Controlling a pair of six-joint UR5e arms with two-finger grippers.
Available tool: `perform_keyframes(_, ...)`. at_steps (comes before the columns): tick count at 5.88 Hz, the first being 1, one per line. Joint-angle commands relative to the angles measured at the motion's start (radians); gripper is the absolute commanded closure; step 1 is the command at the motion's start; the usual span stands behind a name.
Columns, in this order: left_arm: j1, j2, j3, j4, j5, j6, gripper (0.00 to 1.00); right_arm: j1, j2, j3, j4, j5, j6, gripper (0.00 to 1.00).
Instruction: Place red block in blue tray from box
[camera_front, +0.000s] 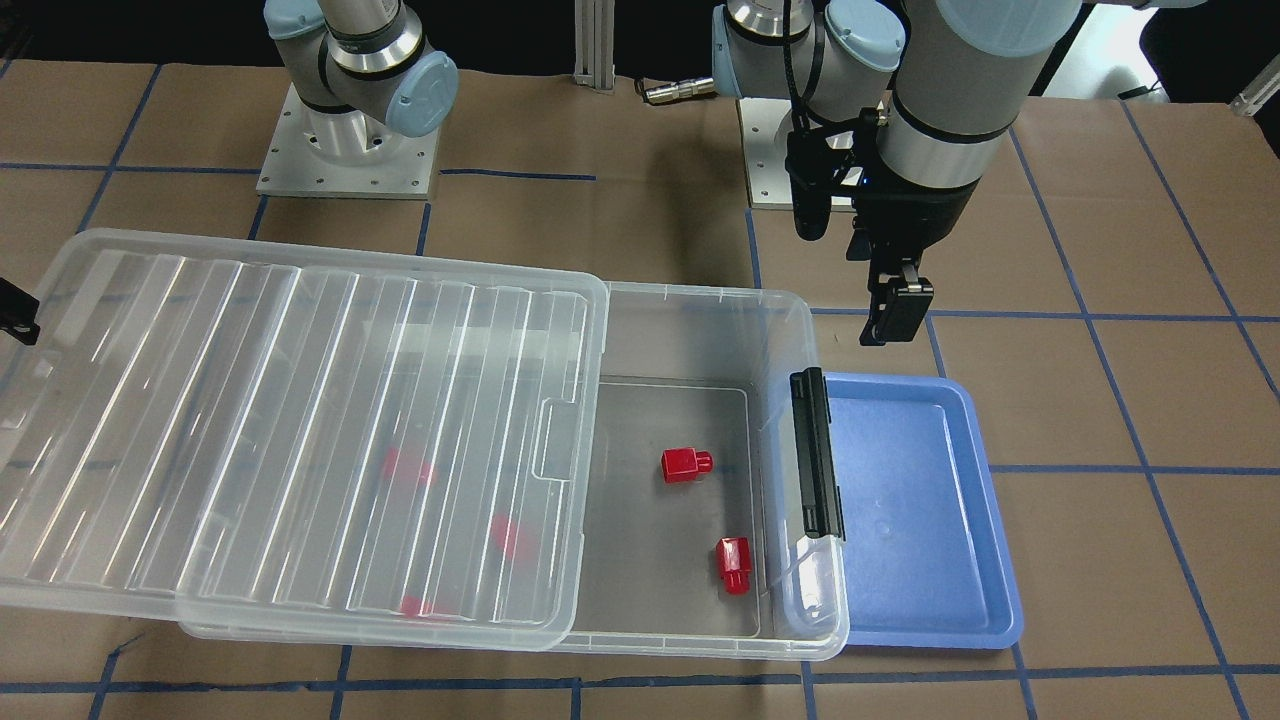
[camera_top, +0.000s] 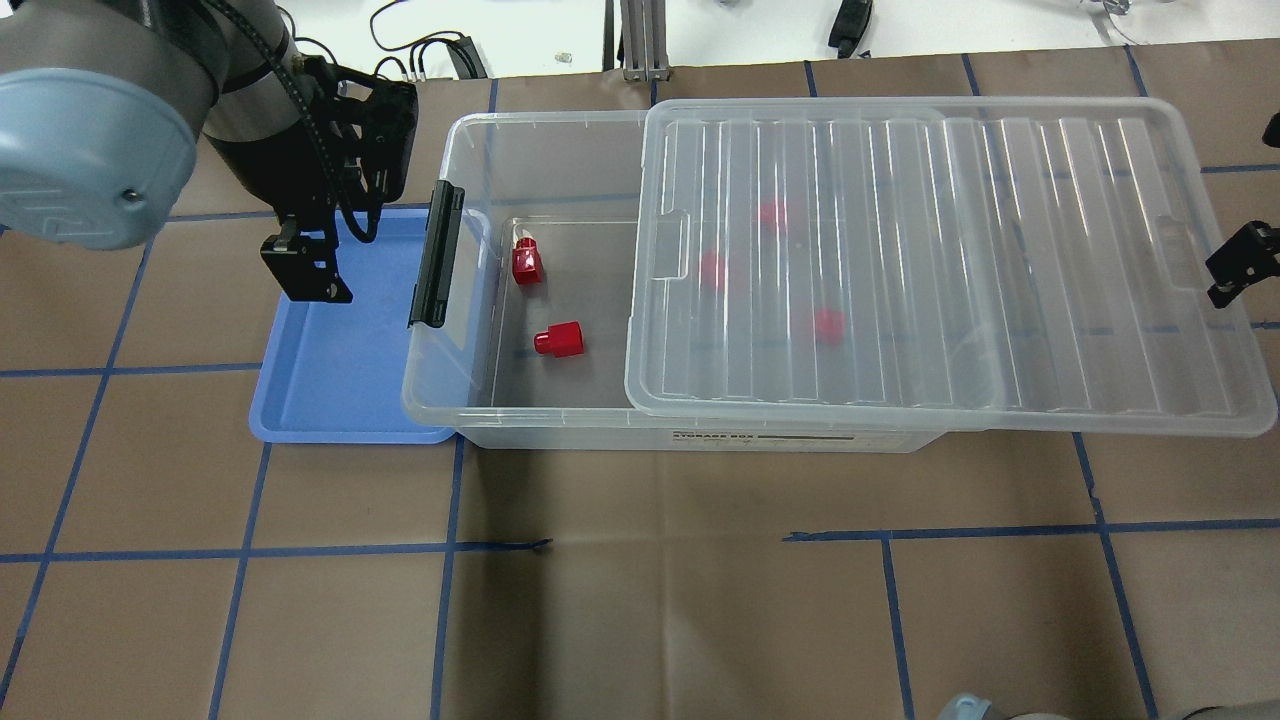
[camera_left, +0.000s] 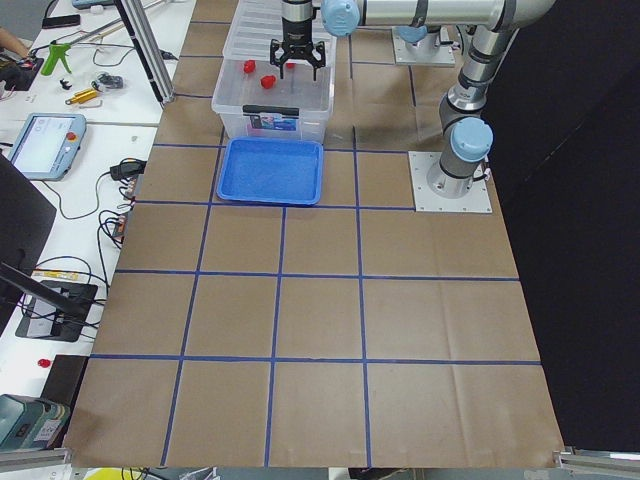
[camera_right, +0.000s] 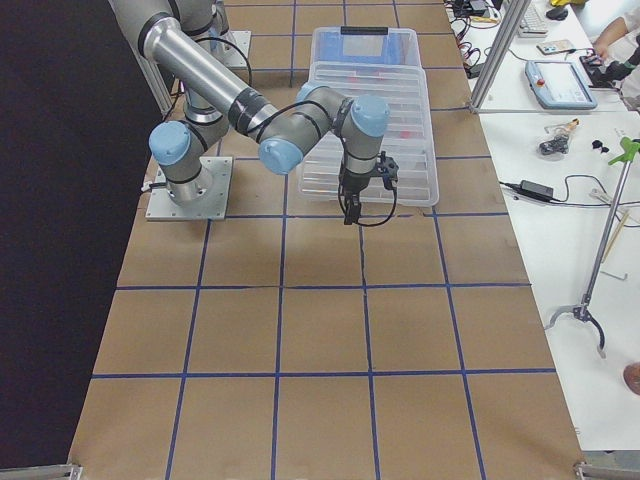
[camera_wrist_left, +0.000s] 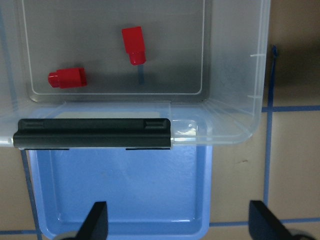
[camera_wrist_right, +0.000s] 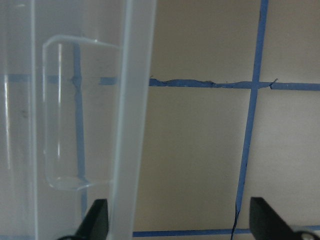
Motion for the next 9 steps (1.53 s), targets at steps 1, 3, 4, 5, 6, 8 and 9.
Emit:
perform_keyframes(1, -0.039, -0.109, 0.023, 0.101, -0.072, 0.003, 0.01, -0.042, -0.002, -0.003, 0.000, -0.002, -0.032, 0.00)
perform_keyframes(3, -0.122, -0.239, 0.022, 0.257, -0.059, -0.003, 0.01, -0.034, -0.031, -0.028, 0.017, 0.001, -0.013, 0.00)
perform_keyframes(4, -0.142, -0.290, -0.003, 0.301, -0.059, -0.030, 0.01, -0.014, -0.044, -0.076, 0.046, 0.005, 0.030, 0.00)
perform_keyframes(5, -0.147, -0.321, -0.008, 0.303, -0.056, -0.029, 0.01, 0.036, -0.054, -0.123, 0.120, 0.008, 0.096, 0.00)
perform_keyframes(6, -0.150, -0.376, -0.009, 0.312, -0.058, -0.032, 0.01, 0.105, -0.072, -0.178, 0.227, 0.008, 0.201, 0.00)
perform_keyframes(8, -0.164, -0.448, -0.059, 0.425, -0.058, -0.031, 0.01, 0.301, -0.084, -0.297, 0.392, 0.028, 0.468, 0.00)
perform_keyframes(9, -0.163, -0.458, -0.089, 0.447, -0.059, -0.034, 0.02, 0.394, -0.083, -0.340, 0.429, 0.103, 0.613, 0.00)
